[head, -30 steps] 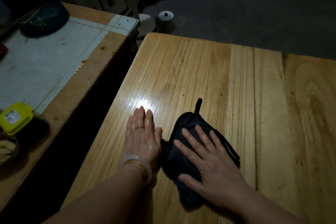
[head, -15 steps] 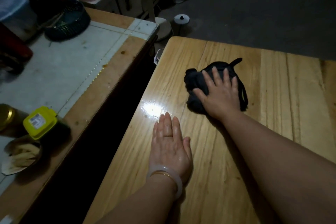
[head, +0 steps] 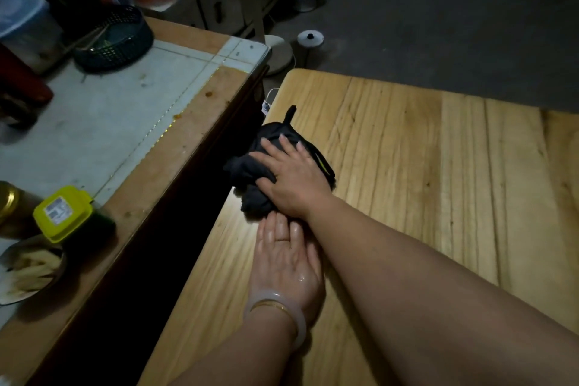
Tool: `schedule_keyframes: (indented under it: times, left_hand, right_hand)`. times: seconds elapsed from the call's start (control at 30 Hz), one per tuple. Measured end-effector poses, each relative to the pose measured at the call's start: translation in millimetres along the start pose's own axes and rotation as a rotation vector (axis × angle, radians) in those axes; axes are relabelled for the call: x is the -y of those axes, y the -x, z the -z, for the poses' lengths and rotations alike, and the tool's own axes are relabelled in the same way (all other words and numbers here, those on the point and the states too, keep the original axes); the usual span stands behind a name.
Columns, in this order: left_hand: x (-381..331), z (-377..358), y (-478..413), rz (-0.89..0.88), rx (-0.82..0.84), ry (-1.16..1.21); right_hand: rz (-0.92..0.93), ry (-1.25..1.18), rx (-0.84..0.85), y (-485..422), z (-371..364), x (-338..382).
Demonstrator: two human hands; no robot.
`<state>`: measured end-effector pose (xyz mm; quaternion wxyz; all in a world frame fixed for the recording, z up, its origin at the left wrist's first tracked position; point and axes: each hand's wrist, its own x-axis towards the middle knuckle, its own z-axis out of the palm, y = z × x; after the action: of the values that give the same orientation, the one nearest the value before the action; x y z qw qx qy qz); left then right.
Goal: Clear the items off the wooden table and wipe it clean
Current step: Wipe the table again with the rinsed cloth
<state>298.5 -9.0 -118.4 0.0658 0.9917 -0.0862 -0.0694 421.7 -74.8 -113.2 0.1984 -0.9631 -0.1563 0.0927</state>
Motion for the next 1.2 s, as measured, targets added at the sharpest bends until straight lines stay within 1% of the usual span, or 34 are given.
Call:
schedule_keyframes:
  times: [0.1, 0.2, 0.3, 0.37, 0.47, 0.53, 0.6, 0.7, 0.73, 0.8, 0.83, 0.87, 0.9, 0.97, 1.0, 1.03, 1.07, 1.13, 1.17, 1.2]
  left_hand:
    - [-1, 3, -1, 0.063, -0.035, 0.007]
    - [-3, 5, 1, 0.023, -0.035, -0.038]
    - [-3, 8, 4, 0.015, -0.030, -0.018]
    - [-4, 10, 6, 0.023, -0.023, -0.011]
    - [-5, 11, 5, 0.041, -0.011, 0.004]
    - [-5, 11, 6, 0.043, -0.004, 0.012]
    - [-6, 12, 6, 0.040, -0.013, 0.035]
    - [-5, 9, 5, 0.045, -0.046, 0.067]
    - [-5, 7, 5, 0.047, -0.054, 0.073]
    - [-4, 5, 4, 0.045, -0.068, 0.077]
    - [-4, 4, 4, 0.041, -0.076, 0.079]
    - [-3, 3, 3, 0.038, -0.083, 0.080]
    - [-3, 2, 3, 0.034, -0.088, 0.082]
    - [-2, 1, 1, 0.031, -0.096, 0.097]
    - [-1, 0, 1, 0.030, -0.101, 0.107]
    - [-1, 0, 1, 0.029, -0.105, 0.107]
    - [-1, 0, 1, 0.027, -0.105, 0.096]
    - [-1, 0, 2, 0.031, -0.107, 0.080]
    - [-2, 0, 2, 0.033, -0.108, 0.080]
    - [-2, 0, 2, 0.033, -0.106, 0.080]
  right_hand:
    - [-0.089, -0.005, -0.074, 19, 10, -22]
    - [-0.236, 0.044, -0.159, 48, 20, -55]
    - [-0.320, -0.012, -0.225, 86, 20, -68]
    - [-0.329, -0.062, -0.269, 114, 14, -64]
    - [-0.294, -0.140, -0.311, 155, 2, -51]
    - [-0.271, -0.241, -0.331, 174, -1, -42]
    - [-0.338, -0.437, -0.377, 184, 3, -36]
    - [-0.560, -0.793, -0.458, 188, 29, -26]
    - [-0.641, -0.993, -0.498, 186, 38, -25]
    - [-0.774, -1.568, -0.540, 182, 55, -23]
    - [-0.821, -1.848, -0.517, 183, 61, -23]
    - [-0.845, -2.039, -0.457, 185, 67, -24]
    - [-0.846, -2.158, -0.376, 186, 70, -24]
    - [-0.777, -2.285, -0.266, 191, 72, -26]
    - [-0.790, -2.272, -0.263, 192, 72, -29]
    - [-0.824, -2.199, -0.303, 191, 73, -34]
    - [-0.887, -2.047, -0.401, 191, 73, -42]
    - [-0.969, -1.589, -0.667, 190, 74, -61]
    - [-1.013, -1.338, -0.777, 192, 74, -72]
    - [-1.049, -1.101, -0.844, 194, 75, -79]
